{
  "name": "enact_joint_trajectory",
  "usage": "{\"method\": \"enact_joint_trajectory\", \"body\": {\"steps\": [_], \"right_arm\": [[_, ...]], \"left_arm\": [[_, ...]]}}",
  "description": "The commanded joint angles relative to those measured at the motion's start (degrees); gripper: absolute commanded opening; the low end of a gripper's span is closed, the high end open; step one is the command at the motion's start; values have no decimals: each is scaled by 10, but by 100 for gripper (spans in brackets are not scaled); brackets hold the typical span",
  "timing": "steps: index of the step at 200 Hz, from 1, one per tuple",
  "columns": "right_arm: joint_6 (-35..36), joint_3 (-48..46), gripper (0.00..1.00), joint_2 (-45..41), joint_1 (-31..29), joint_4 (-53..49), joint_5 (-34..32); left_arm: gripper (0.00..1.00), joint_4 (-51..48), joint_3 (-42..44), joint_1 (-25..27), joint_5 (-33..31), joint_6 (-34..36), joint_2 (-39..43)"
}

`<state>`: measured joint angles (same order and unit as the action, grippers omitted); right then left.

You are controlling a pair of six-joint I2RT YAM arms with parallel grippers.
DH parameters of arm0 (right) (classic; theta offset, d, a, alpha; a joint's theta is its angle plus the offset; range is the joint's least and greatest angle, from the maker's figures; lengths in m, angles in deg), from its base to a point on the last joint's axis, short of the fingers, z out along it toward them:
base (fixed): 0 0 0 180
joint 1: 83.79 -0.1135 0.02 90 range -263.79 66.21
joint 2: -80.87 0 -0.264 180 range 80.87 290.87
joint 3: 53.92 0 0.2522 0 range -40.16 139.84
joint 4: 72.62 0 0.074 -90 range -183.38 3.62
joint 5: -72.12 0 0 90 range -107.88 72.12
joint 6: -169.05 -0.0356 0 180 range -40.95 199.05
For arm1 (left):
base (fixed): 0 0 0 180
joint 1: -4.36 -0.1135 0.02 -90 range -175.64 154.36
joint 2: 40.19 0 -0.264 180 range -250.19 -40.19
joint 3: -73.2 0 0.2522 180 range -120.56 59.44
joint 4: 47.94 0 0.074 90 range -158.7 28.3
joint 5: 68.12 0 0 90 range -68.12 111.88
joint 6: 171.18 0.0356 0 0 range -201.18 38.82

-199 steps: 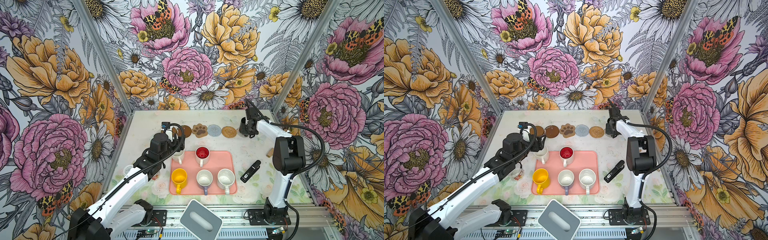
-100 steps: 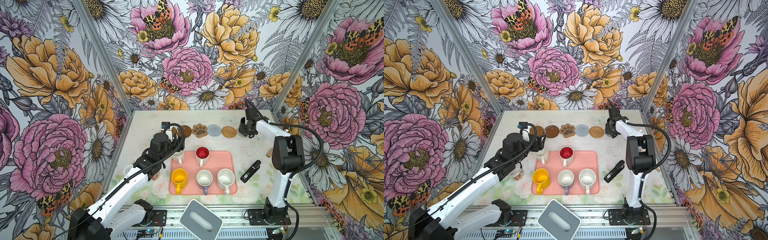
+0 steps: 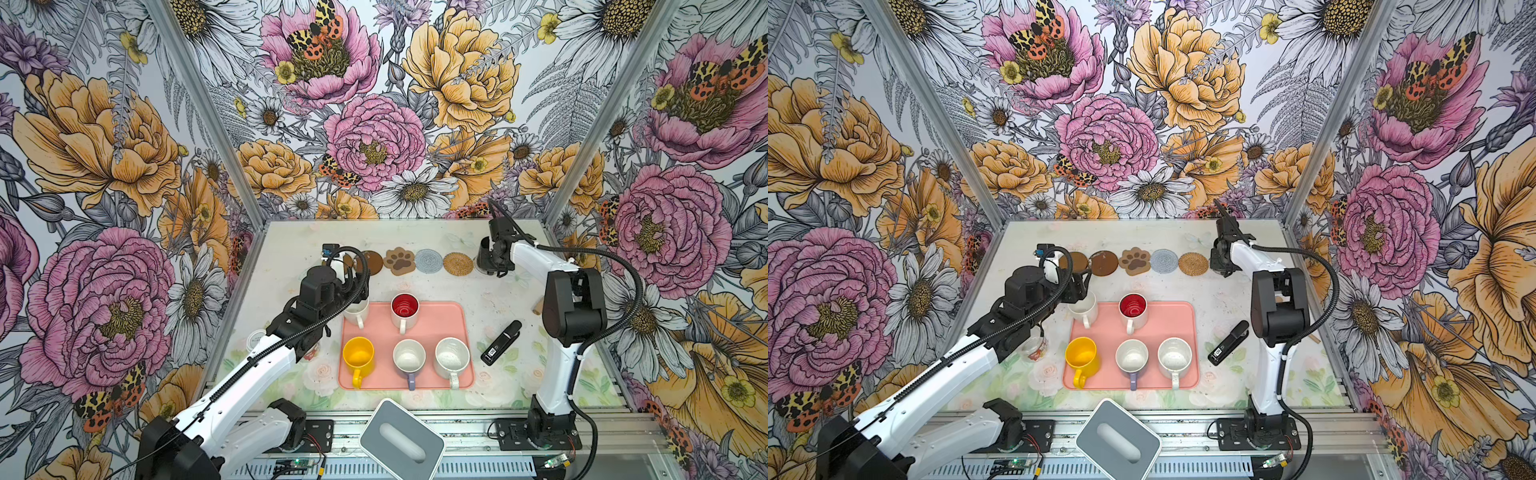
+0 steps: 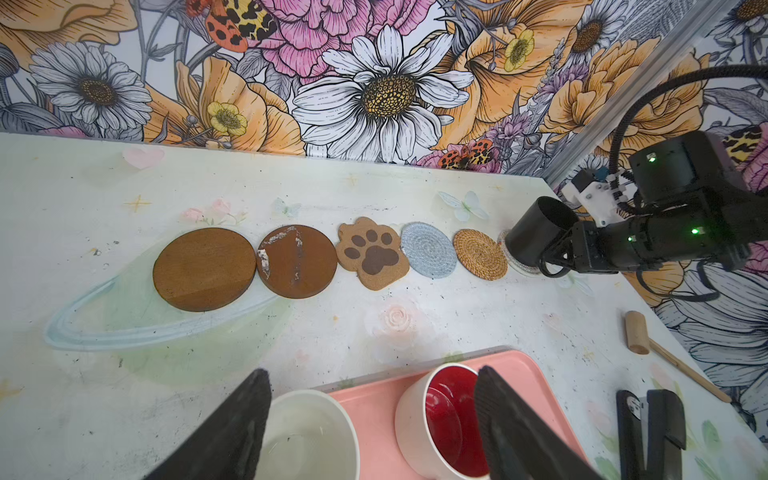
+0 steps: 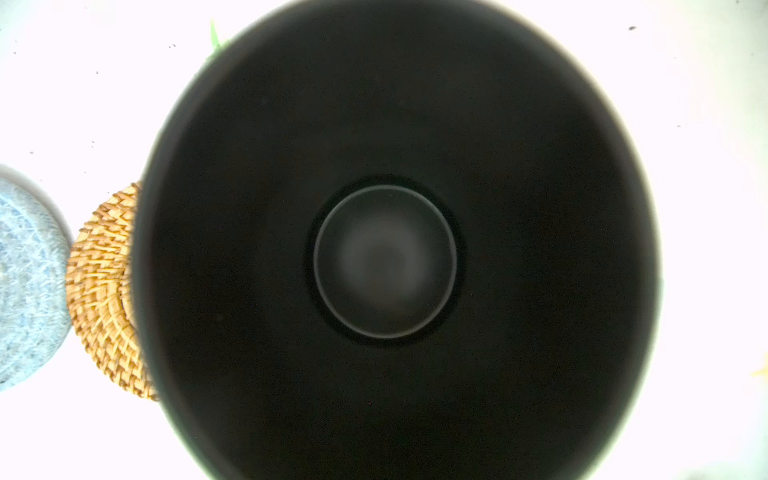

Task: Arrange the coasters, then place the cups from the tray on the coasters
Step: 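Lower the black mug onto the zigzag coaster and open the right gripper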

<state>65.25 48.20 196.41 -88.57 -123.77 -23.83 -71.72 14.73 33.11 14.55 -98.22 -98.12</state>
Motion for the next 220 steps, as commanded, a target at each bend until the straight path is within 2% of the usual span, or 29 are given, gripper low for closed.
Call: {"method": "enact_joint_trajectory", "body": {"steps": [1,102,185,220], "right_arm": [[6,7,0,-4,5,47,-7],[1,-19,0,-11,5,53,-6],[-11,-41,52,-51,5,54,-1],[-16,-62,58,-90,4,53,-10]], "left_arm": [[79,11,3,3,-13,-6,11],[79,8,7,3,-18,-5,11],[79,5,11,3,-20,-2,23],[79,6,14,4,-19,-5,31]]}}
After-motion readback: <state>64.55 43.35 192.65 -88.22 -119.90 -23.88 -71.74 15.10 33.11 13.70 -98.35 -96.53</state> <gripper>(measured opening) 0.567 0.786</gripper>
